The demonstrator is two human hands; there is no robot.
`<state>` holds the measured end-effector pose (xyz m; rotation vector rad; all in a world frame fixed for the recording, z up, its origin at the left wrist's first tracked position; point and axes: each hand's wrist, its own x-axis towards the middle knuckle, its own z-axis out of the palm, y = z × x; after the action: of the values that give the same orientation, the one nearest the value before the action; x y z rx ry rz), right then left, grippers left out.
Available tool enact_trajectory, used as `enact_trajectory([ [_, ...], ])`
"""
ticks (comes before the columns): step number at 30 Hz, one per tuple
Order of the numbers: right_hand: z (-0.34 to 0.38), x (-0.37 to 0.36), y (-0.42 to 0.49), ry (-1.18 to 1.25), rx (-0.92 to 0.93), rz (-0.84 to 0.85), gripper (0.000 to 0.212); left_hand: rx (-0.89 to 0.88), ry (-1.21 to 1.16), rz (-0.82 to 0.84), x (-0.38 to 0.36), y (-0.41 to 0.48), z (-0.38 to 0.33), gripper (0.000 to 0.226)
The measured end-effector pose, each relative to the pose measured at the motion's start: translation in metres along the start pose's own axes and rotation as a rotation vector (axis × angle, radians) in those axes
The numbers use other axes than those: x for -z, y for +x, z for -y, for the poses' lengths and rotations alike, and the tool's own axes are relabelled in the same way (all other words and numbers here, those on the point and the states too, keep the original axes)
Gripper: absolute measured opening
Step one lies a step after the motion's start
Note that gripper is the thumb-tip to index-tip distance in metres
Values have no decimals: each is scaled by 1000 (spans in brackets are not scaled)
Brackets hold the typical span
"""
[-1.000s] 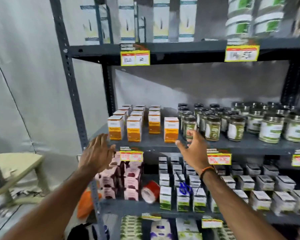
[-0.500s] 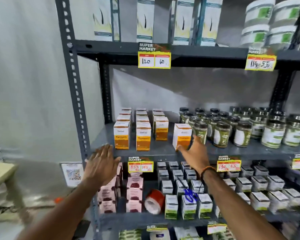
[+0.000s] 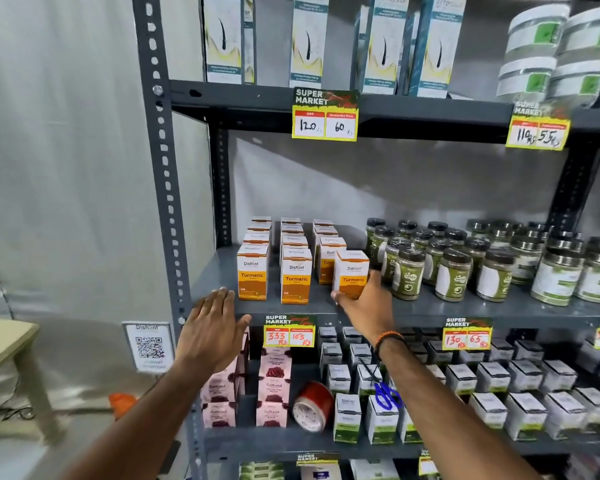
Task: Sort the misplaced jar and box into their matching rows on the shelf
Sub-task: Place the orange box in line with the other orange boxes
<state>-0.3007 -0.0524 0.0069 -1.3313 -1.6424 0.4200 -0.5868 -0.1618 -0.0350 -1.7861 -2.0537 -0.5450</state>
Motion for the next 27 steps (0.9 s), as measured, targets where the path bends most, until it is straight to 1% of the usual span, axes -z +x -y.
enact_trajectory([
  [4,7,-7,-5,-12,-23,20,70,8,-3,7,2,-1,0,80],
  [8,12,-13,-11,-38,-20,5,78,9,0,16,2,-1,-1,80],
  [12,14,-15,-15,-45,-25,13,79,8,11,29,2,-1,-1,80],
  [24,15,-19,-22,-152,29,-72,77,18,12,61,2,0,0,77],
  [27,12,-22,-22,-145,29,-54,72,15,14,54,2,0,0,77],
])
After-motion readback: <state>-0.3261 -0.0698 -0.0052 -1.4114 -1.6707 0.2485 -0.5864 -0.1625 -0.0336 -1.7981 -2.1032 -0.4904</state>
